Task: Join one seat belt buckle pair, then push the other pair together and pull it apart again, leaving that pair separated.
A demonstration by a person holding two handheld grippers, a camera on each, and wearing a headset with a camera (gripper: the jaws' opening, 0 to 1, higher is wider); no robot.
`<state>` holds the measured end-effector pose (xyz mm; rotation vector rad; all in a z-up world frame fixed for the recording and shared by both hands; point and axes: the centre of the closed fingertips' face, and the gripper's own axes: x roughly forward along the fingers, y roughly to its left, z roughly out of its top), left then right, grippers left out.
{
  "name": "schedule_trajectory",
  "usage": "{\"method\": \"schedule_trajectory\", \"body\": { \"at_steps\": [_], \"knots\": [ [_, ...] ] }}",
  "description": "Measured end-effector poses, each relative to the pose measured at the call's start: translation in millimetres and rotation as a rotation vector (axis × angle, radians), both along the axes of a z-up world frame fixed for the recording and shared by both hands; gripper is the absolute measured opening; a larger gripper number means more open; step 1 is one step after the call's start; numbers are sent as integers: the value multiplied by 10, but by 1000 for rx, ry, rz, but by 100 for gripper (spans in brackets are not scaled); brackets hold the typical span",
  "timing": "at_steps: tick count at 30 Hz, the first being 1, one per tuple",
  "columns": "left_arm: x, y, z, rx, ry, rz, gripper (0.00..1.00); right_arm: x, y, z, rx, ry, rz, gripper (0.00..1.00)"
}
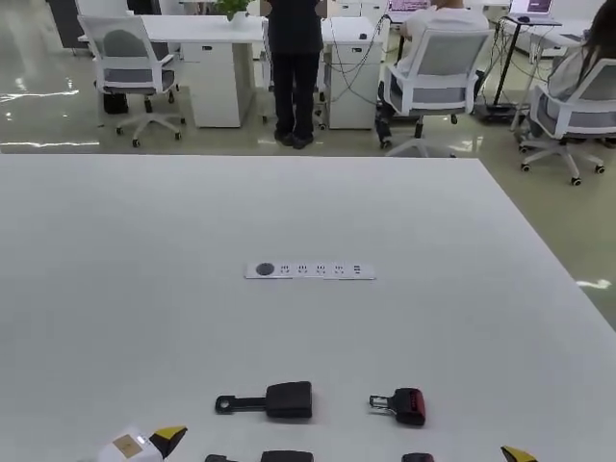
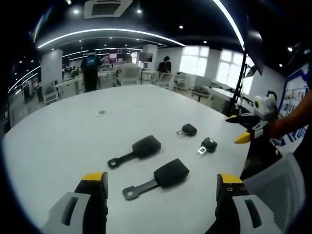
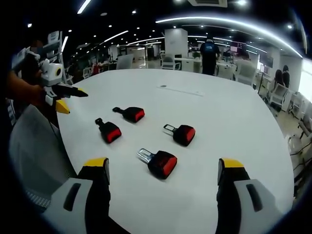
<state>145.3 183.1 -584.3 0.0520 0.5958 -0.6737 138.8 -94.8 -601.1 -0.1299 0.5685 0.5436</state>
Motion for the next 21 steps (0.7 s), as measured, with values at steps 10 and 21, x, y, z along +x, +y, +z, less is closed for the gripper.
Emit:
{"method": "schedule_trajectory", "body": {
  "at_steps": [10, 21],
  "knots": [
    [8, -56, -45, 15, 7, -49, 93, 81, 76, -49, 3, 23, 34, 90],
    [66, -114, -115, 30, 25, -75, 91, 180, 123, -172, -6, 52, 85, 88]
  ]
}}
